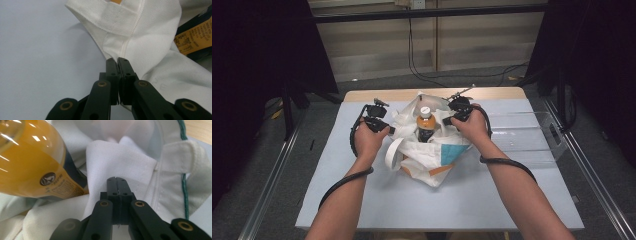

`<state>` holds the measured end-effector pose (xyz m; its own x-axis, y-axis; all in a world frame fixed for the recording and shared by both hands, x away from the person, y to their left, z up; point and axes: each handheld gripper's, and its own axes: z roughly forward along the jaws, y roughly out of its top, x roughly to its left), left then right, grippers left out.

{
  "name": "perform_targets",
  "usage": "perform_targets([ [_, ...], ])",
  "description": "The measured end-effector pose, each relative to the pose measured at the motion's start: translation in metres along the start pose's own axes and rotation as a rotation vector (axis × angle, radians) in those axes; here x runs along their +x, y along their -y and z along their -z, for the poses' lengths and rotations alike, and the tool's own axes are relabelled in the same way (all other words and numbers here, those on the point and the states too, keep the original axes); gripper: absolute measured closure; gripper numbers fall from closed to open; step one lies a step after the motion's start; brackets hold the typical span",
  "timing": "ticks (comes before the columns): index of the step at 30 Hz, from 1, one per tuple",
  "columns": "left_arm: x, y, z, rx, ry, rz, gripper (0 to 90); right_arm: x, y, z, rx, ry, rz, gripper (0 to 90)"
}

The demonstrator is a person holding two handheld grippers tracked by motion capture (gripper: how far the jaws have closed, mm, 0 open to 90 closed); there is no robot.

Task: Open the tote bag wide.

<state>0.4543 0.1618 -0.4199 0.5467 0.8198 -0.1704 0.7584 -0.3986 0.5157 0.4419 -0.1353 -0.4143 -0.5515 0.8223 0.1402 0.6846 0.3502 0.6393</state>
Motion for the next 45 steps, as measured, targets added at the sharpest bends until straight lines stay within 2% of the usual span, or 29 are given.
perform_targets([
  [1,0.001,0.0,0.0,0.004,-0.004,-0.008,87.8,0.0,0.001,-0.001,0.0,0.002,-0.003,90.0],
  [9,0.001,0.005,-0.005,0.001,-0.002,0.02,87.9,-0.002,0.006,-0.005,0.002,-0.007,-0.029,90.0],
  [12,0.002,0.006,-0.007,0.003,-0.006,0.012,87.9,-0.002,0.007,-0.006,0.01,-0.003,-0.023,90.0],
  [15,0.003,0.009,-0.01,0.006,-0.002,0.024,87.9,-0.001,0.009,-0.01,0.016,-0.004,-0.031,90.0],
  [20,0.004,0.013,-0.012,0.019,0.004,0.019,87.9,-0.002,0.014,-0.015,0.024,0.001,-0.035,90.0],
  [22,0.004,0.013,-0.014,0.019,0.008,0.02,87.9,-0.002,0.016,-0.015,0.026,-0.001,-0.054,90.0],
  [29,0.003,0.015,-0.017,0.025,0.005,0.023,88.0,-0.003,0.018,-0.017,0.034,0.002,-0.058,90.0],
  [31,0.003,0.017,-0.018,0.014,0.011,0.039,88.0,-0.003,0.019,-0.017,0.029,-0.003,-0.068,90.0],
  [45,0.003,0.021,-0.023,0.037,0.013,0.035,88.0,-0.004,0.027,-0.02,0.026,0.005,-0.089,90.0],
])
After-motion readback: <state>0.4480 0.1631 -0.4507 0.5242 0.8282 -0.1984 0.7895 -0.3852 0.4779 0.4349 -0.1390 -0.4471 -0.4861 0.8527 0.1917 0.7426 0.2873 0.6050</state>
